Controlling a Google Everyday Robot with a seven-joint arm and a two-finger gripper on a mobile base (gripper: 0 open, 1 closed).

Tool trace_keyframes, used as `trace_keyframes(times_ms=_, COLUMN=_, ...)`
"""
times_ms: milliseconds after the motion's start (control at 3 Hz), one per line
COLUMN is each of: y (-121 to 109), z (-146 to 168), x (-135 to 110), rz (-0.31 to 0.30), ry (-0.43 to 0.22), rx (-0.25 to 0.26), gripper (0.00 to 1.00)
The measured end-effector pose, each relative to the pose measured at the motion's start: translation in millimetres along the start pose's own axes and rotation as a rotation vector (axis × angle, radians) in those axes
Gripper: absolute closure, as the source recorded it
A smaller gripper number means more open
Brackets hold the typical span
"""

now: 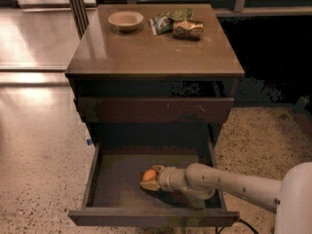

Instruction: Place orange into middle drawer

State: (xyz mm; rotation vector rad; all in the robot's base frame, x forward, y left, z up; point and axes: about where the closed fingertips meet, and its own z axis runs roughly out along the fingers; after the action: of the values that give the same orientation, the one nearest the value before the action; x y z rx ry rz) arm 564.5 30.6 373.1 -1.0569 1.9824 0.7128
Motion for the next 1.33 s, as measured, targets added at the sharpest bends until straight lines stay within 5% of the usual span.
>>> trace_keyframes(times_ms=333, y=0, z=0, x=0, rz=0.0, ry=0.0, rx=0.0, gripper=0.0)
trace_keyframes(times_ms=1000, y=-1, z=-4, x=0, rz=0.013, ry=-0.009, rx=0.011, gripper=0.0)
trace_keyframes(times_ms=1333, y=-2, z=-14, x=2, rz=0.03, ry=0.001, rx=0.056, gripper=0.0)
